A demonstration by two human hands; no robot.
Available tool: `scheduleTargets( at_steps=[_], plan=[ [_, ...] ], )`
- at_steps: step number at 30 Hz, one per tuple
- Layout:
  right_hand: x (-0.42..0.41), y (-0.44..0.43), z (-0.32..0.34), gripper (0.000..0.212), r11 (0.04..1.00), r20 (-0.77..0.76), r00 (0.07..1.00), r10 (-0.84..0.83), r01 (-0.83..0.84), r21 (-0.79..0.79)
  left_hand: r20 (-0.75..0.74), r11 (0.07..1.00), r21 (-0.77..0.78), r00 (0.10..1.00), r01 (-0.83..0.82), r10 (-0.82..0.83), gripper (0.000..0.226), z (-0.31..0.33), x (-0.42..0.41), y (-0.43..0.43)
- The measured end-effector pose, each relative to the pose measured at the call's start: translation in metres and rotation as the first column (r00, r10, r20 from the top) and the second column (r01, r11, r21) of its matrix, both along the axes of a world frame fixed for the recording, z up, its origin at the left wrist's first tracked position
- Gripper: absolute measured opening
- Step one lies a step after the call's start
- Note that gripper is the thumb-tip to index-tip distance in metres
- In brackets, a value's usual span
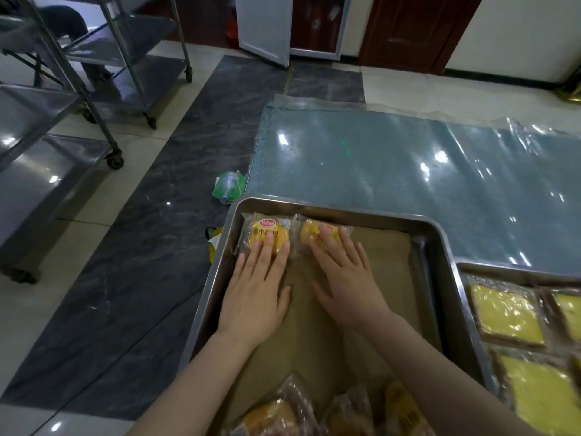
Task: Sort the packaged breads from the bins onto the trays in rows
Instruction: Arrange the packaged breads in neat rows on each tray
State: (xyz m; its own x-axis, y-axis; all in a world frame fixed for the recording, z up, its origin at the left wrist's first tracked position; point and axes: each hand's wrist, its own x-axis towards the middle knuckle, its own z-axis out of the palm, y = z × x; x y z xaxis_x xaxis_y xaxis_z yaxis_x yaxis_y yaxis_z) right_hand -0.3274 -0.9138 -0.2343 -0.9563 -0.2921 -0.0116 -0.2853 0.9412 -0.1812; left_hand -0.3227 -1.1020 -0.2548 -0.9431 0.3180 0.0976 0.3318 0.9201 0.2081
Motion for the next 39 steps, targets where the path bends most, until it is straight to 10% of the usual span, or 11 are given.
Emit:
scheduleTargets(
  at_steps=[7, 15, 22, 27, 32, 39],
  plan=[
    [0.067, 0.018, 0.028, 0.015, 0.965, 0.319, 0.943, -0.091, 0.162, -0.207, 0.131, 0.996, 0.09, 0.991, 0.012, -0.024, 0.06, 0.014, 0.066, -0.03],
    [0.106, -0.045, 0.024, 0.03, 0.973, 0.608, 0.792, 0.044, 0.103, -0.205, 0.17, 0.992, 0.11, 0.982, 0.062, -0.08, 0.053, 0.03, 0.094, -0.048],
    [0.091, -0.027, 0.041, 0.012, 0.569, 0.519, 0.789, -0.329, 0.604, -0.558, 0.198, 0.941, 0.336, 0.98, -0.035, -0.034, 0.058, 0.037, 0.099, -0.047],
    [0.099, -0.034, 0.05, 0.011, 0.469, 0.4, 0.853, -0.335, 0.519, -0.715, 0.295, 0.791, 0.58, 0.955, -0.194, 0.018, 0.06, 0.048, 0.108, -0.023],
    [0.106, -0.042, 0.049, 0.027, 0.335, 0.483, 0.875, -0.031, 0.465, -0.819, 0.545, 0.429, 0.779, 0.833, -0.458, -0.1, 0.033, 0.053, 0.113, -0.007],
    [0.095, -0.032, 0.026, 0.025, 0.4, 0.544, 0.791, -0.28, 0.611, -0.683, 0.703, 0.071, 0.705, 0.681, -0.706, -0.206, 0.021, 0.045, 0.105, -0.019]
  ],
)
